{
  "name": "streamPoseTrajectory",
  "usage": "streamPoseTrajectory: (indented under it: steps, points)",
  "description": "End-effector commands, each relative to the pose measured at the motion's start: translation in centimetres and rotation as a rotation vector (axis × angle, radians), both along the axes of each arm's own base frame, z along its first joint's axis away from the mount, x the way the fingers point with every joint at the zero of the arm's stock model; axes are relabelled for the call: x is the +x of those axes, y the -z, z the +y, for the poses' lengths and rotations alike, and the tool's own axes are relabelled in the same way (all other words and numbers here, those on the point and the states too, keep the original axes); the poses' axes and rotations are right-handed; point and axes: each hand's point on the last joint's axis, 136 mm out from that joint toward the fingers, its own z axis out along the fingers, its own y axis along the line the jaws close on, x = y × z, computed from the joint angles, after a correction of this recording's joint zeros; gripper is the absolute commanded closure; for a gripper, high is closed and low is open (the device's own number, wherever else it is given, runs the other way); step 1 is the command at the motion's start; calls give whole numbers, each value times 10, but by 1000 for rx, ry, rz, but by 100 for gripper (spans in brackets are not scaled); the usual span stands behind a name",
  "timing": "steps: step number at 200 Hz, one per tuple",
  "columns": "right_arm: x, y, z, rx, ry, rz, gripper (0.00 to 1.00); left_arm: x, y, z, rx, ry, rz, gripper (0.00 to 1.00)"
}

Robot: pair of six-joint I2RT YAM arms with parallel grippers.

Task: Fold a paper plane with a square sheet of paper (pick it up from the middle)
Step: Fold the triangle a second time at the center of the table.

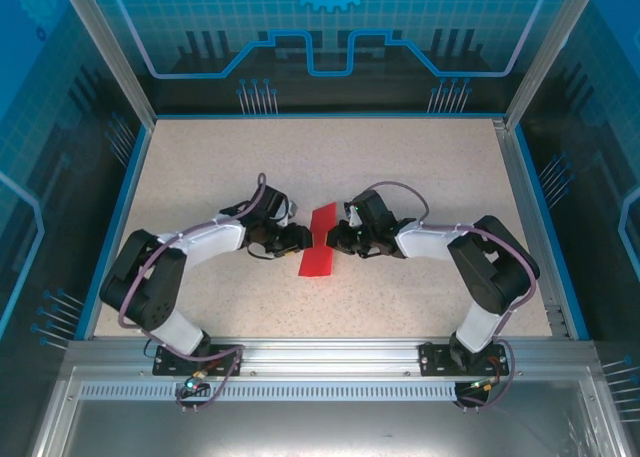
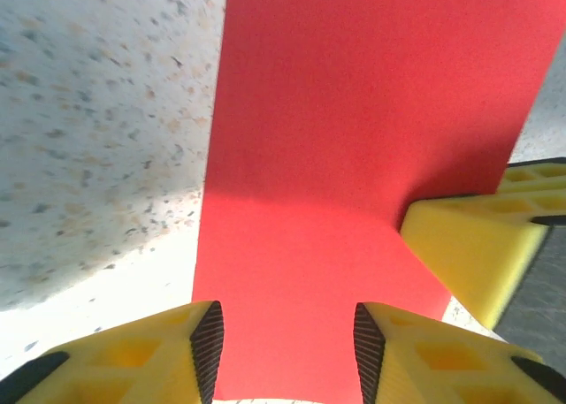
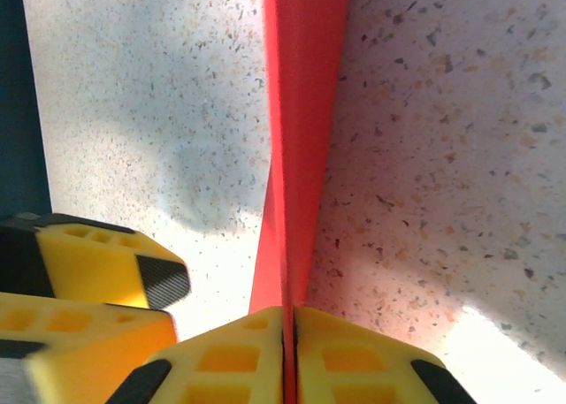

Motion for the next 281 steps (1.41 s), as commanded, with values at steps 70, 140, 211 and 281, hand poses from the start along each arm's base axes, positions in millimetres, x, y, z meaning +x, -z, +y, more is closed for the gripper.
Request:
streamPoseTrajectory:
  steps: [70, 140, 211, 281]
  points:
    - [10, -63, 19, 253, -12, -30, 92, -19, -30, 23, -153, -118, 10, 33]
    - [18, -81, 18, 337, 9, -38, 92, -19, -46, 18, -300, -196, 12, 30]
    - [17, -80, 16, 337, 10, -34, 92, -20, -68, 20, -363, -218, -14, 30]
    - [17, -74, 12, 314, 6, -34, 92, -25, -74, 24, -323, -184, -18, 29]
